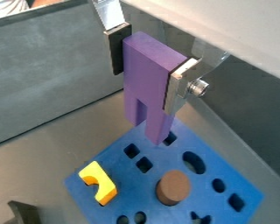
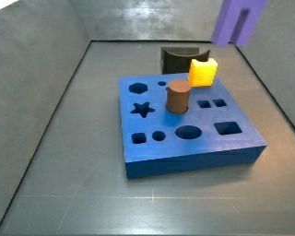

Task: Pick up the double-square object. Move up. Rotate the double-square object. Place the double-square object on the fixture. Regrasp the double-square object. Move to above the board. Insert the double-square object.
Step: Insert the double-square object.

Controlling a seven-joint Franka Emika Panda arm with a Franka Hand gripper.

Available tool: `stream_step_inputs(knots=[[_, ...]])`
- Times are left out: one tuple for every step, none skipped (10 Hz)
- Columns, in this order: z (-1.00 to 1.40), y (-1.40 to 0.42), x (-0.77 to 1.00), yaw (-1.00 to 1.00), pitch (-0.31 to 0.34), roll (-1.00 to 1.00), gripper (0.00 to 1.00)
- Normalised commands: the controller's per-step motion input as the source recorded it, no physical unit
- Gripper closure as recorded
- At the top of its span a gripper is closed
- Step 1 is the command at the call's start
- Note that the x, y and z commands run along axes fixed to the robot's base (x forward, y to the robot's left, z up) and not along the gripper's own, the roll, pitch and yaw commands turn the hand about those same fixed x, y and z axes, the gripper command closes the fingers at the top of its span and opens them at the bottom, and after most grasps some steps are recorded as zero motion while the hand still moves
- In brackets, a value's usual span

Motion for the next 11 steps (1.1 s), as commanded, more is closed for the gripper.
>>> stream_step_inputs(knots=[[-0.43,0.0,0.34,-0.05,0.014,0.08,1.0],[-0.39,0.01,0.27,0.0,-0.024,0.02,1.0],[-0.55,0.05,0.29,0.0,-0.093,0.0,1.0],[-0.62,0.11,0.21,0.0,-0.137,-0.04,1.0],[-0.59,0.06,0.12,0.0,-0.14,-0.01,1.0],[-0.56,0.03,0.09,0.0,-0.107,0.0,1.0],[-0.38,0.0,0.0,0.0,-0.084,0.0,1.0],[-0.34,0.0,0.0,0.01,-0.037,-0.02,1.0],[-0.38,0.0,-0.05,0.0,-0.057,-0.04,1.0],[-0.28,0.01,-0.07,0.0,-0.031,-0.08,1.0],[-0.28,0.0,-0.18,0.0,-0.087,-0.08,1.0]])
